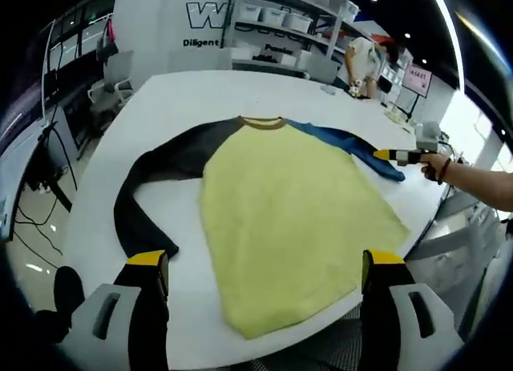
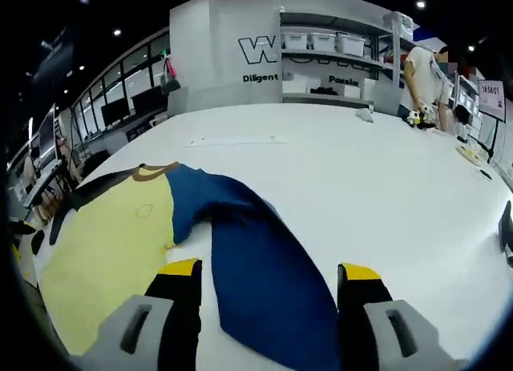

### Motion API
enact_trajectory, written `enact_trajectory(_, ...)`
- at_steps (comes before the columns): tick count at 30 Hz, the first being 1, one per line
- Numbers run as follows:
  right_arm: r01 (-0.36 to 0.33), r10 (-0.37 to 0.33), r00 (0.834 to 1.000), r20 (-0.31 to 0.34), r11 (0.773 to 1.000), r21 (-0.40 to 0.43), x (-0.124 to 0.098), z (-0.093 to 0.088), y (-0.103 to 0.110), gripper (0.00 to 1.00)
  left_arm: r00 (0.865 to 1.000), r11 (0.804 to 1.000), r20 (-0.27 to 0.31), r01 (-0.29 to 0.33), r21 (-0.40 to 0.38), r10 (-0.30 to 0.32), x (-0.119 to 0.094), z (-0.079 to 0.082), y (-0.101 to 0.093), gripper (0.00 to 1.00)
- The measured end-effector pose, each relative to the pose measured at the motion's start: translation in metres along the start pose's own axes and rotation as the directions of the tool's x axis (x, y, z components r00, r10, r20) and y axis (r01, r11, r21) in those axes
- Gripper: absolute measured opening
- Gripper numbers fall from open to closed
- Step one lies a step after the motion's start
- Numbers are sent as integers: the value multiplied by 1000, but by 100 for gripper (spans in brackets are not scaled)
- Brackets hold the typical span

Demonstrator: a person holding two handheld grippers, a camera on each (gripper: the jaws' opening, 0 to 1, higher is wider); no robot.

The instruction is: Fold the garment on the visible template until the final outline fits inside the template.

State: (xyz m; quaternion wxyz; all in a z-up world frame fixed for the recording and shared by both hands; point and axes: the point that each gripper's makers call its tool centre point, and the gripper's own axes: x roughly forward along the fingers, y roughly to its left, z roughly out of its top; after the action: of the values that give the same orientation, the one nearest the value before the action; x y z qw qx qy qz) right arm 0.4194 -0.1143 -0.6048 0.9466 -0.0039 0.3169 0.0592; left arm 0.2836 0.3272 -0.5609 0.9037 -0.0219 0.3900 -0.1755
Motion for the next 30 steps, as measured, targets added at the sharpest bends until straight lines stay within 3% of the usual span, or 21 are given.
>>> enact_trajectory(13,27,-26,998,-51,1000,9,-16,-30,-20,59,999,1000,37,6,7,-7,-4,6,-1,96)
enact_trajectory(19,37,-38,994,-105,999,-4,-21,-48,-27,49,1000,1000,24,16,8,-16,-5,5,-6,95)
enact_trajectory(22,44,-42,992,-117,999,17,-25,-55,-31,48,997,998,59,39,53,-42,-9,12,-13,97)
enact_trajectory(24,48,-46,991,-123,999,12,-26,-58,-33,45,997,998,50,50,49,-52,-10,11,-15,96)
enact_trajectory(27,29,-32,992,-118,999,-21,-28,-57,-30,36,997,997,59,56,60,-59,-12,13,-18,95)
enact_trajectory(30,11,-19,993,-116,998,-66,-30,-56,-25,21,997,996,46,59,73,-62,-12,10,-18,94)
